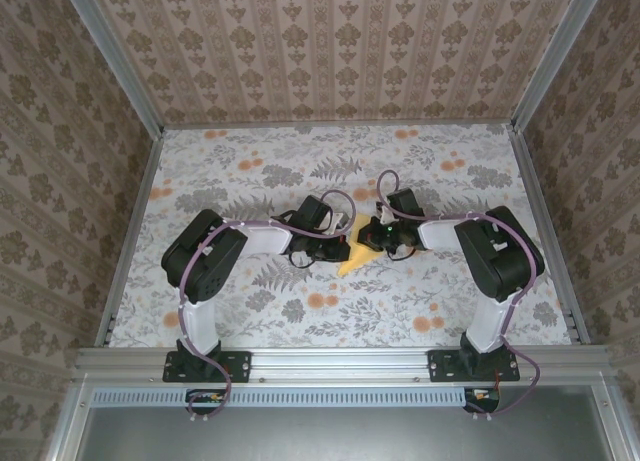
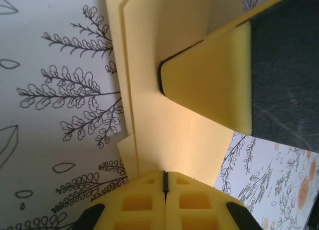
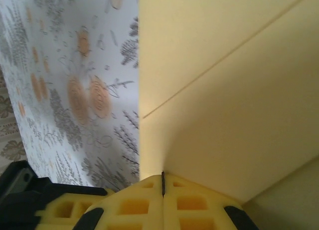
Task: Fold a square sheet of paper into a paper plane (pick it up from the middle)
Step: Fourth fold the wing at the center of the table.
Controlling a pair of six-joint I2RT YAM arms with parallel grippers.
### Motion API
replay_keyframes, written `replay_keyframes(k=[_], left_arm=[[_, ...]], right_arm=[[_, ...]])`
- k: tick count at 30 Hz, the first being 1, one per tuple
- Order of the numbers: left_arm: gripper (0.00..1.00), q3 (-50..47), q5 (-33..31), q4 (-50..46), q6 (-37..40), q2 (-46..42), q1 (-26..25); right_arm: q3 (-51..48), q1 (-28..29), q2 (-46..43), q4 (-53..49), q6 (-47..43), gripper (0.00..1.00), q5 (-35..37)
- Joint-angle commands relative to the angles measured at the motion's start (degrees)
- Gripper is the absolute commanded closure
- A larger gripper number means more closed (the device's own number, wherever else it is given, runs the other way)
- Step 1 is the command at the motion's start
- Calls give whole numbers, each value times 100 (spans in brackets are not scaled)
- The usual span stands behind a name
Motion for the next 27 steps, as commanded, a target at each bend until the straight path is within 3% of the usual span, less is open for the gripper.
replay_keyframes(k=[1,12,27], left_arm=[[100,-201,-303,-1075,-13,157,-66],[100,267,257,-394,-432,-445,-37],[98,-14,251,-289,-873,-218,-213]], right_arm=[[-21,-4,154,-226,-17,100,104],[13,-27,417,-1114,-226,100,865],[85,-21,556,-1219,-178,100,826]])
